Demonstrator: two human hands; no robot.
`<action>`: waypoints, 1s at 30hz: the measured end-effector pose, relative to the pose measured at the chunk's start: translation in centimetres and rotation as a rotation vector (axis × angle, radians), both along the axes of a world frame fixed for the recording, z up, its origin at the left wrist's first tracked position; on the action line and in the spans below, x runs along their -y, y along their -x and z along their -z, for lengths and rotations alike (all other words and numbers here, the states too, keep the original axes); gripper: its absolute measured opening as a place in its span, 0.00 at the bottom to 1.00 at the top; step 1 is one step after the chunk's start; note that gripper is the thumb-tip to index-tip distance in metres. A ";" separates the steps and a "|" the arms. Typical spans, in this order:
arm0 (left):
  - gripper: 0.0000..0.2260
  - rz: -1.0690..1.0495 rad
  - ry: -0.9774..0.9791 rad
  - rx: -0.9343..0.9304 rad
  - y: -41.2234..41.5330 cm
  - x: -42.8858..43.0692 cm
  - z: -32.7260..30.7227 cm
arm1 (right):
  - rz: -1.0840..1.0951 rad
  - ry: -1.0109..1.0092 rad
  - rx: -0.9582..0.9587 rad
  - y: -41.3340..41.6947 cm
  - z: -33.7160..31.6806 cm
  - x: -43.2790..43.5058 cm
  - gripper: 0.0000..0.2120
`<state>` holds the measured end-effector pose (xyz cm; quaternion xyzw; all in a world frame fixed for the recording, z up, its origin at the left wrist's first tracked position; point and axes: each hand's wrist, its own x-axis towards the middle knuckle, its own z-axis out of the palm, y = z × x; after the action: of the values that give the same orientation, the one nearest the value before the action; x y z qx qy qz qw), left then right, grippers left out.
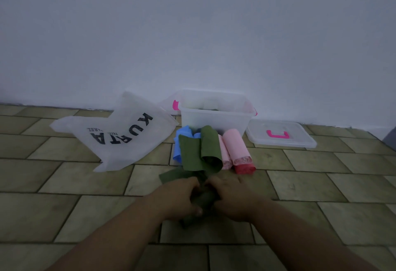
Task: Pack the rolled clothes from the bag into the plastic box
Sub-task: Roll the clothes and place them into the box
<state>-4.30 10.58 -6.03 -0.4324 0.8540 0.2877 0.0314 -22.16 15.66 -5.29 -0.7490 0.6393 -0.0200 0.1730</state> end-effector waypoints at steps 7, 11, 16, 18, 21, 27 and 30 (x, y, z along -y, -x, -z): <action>0.19 0.067 0.017 0.241 -0.8 -0.4 -1.4 | -0.026 -0.080 -0.062 -0.1 0.6 -0.5 0.16; 0.23 0.068 0.234 0.194 -0.1 -1.4 -0.4 | -0.007 -0.079 -0.106 -0.7 0.4 0.2 0.18; 0.12 -0.013 0.128 0.070 -0.5 -0.7 0.1 | -0.030 0.209 0.049 -0.9 0.8 -0.8 0.16; 0.09 -0.009 0.082 0.095 -0.7 0.3 -0.2 | -0.107 0.232 0.063 -0.9 1.0 -1.4 0.17; 0.17 0.004 0.244 0.130 -1.2 0.5 0.4 | -0.093 0.191 0.035 -0.9 1.2 -1.5 0.15; 0.16 -0.046 0.375 -0.012 -1.8 -0.3 1.8 | -0.055 0.259 -0.007 -1.2 1.8 -0.9 0.16; 0.11 -0.090 0.294 0.042 -1.6 0.5 1.6 | -0.067 0.310 0.037 -1.6 2.0 -1.3 0.18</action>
<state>-2.75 10.06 -7.60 -0.4760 0.8659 0.1515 -0.0272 -20.52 17.00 -7.32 -0.7870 0.6001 -0.1263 0.0676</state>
